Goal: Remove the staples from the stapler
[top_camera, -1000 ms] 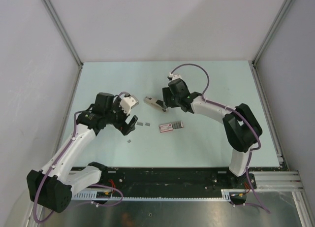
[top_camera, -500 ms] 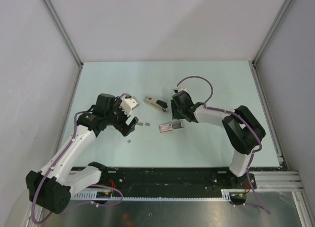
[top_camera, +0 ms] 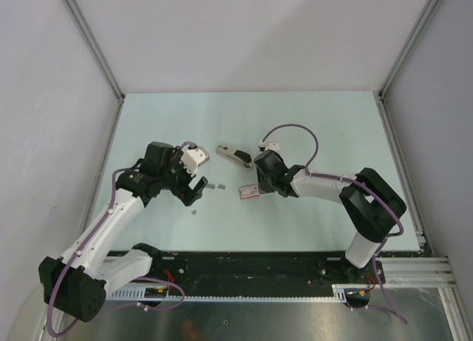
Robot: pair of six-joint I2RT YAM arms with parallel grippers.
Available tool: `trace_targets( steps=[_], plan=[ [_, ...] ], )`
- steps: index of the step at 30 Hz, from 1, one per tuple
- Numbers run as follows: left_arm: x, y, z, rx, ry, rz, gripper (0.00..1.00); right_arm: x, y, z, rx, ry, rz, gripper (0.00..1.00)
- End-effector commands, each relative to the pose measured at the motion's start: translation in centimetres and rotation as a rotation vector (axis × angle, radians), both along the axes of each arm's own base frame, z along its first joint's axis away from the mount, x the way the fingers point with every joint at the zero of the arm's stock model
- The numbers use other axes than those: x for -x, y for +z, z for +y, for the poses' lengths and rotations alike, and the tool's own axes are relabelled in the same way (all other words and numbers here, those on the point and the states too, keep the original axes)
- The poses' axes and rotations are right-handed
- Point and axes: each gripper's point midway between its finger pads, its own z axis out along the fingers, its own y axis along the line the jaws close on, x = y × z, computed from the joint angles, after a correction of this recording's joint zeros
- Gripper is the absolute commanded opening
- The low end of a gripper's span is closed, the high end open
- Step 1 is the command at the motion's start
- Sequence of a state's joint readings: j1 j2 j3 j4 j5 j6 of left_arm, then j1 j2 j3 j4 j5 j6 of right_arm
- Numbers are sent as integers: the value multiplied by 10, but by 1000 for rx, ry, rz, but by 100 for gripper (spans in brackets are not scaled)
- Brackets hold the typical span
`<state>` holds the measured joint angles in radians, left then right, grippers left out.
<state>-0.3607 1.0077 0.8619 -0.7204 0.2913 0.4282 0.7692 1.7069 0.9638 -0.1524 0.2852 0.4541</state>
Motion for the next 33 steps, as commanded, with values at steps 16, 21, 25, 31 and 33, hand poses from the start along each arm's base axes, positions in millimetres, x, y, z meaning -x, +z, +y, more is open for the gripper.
trace_targets(
  steps=[16,21,25,31,33],
  plan=[
    [5,5,-3,-10,-35,-44,99,1,55,-1,-117,-58,-97,44],
    [5,6,-5,-8,-37,-45,99,-13,47,-8,-95,-84,-109,44],
    [4,6,-5,-7,-36,-42,100,-23,29,-17,-56,-115,-96,44],
    [4,6,-5,-9,-35,-42,100,-27,10,-21,-40,-128,-67,44],
    [4,5,-6,-10,-37,-39,99,-27,7,-21,-36,-131,-61,44]
  ],
)
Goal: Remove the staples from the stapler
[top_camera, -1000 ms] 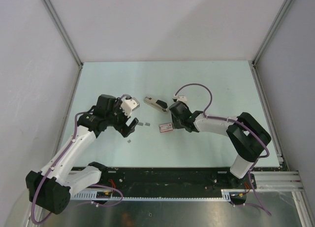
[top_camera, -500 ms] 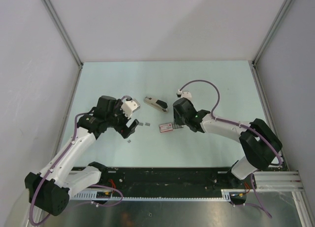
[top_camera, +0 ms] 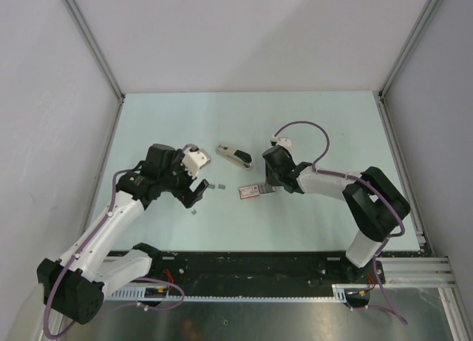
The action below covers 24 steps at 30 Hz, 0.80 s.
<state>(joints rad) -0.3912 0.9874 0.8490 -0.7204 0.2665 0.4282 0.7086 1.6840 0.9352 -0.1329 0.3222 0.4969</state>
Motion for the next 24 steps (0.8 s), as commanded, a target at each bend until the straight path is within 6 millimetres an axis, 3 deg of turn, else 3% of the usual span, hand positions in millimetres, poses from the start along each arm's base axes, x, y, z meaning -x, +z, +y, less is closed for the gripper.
trace_targets(
  steps=[1,17,24],
  plan=[
    [0,6,-4,5,-23,-25,99,-10,3,4,-15,-16,-35,43],
    [-1,8,-6,3,-28,-31,100,15,-25,9,83,4,20,39],
    [2,6,-4,-5,-29,-40,99,27,-27,13,104,16,28,37]
  ],
)
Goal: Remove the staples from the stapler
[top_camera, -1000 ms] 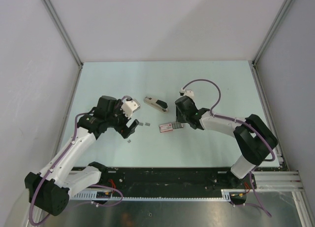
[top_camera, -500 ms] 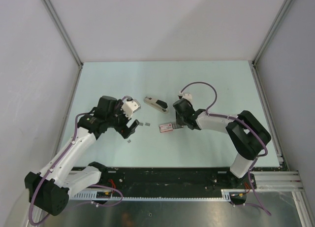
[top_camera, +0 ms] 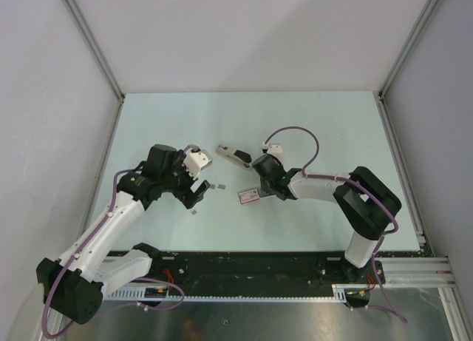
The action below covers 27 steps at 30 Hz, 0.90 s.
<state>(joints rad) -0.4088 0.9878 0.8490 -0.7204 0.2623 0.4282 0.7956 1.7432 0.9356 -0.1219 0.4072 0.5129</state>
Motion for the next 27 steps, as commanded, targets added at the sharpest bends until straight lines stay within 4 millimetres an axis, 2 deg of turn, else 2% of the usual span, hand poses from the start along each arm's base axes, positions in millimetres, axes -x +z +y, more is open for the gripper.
trace_targets(
  steps=[1,14,22,27],
  plan=[
    [0,6,0,-2,-15,-39,99,14,-10,-2,35,-8,39,36],
    [4,4,0,1,-21,-38,99,33,-6,-14,57,-51,49,34],
    [4,5,-1,6,-22,-39,99,22,18,-11,-23,-67,4,35],
    [4,6,-1,8,-20,-44,99,15,23,-10,-55,-88,-13,37]
  ],
)
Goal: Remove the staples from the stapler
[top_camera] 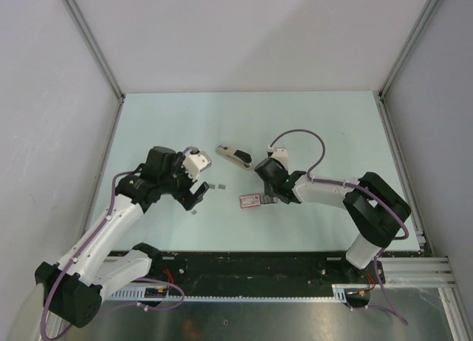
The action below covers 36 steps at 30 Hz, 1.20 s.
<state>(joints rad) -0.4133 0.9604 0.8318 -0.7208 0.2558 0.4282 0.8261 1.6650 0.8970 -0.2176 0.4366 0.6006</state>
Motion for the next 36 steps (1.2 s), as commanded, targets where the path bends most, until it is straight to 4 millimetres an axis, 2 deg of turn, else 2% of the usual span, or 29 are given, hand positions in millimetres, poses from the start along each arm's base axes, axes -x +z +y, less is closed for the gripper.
trace_targets(
  steps=[1,7,12,20,29,36],
  plan=[
    [1,7,-3,9,-20,-33,99,-10,16,1,-55,-40,-46,37],
    [1,6,-4,7,-23,-30,99,-15,4,-1,-44,-60,-36,38],
    [-1,5,-4,-4,-23,-26,100,-4,-13,-10,28,-63,2,36],
    [-15,-4,-14,-69,-79,-2,99,15,-9,-18,25,-67,3,35],
    [-41,-22,-39,-142,-153,42,99,9,9,-13,-49,-65,-17,37],
    [-58,-53,-52,-265,-287,50,99,-16,43,-11,-168,-62,-94,43]
  ],
)
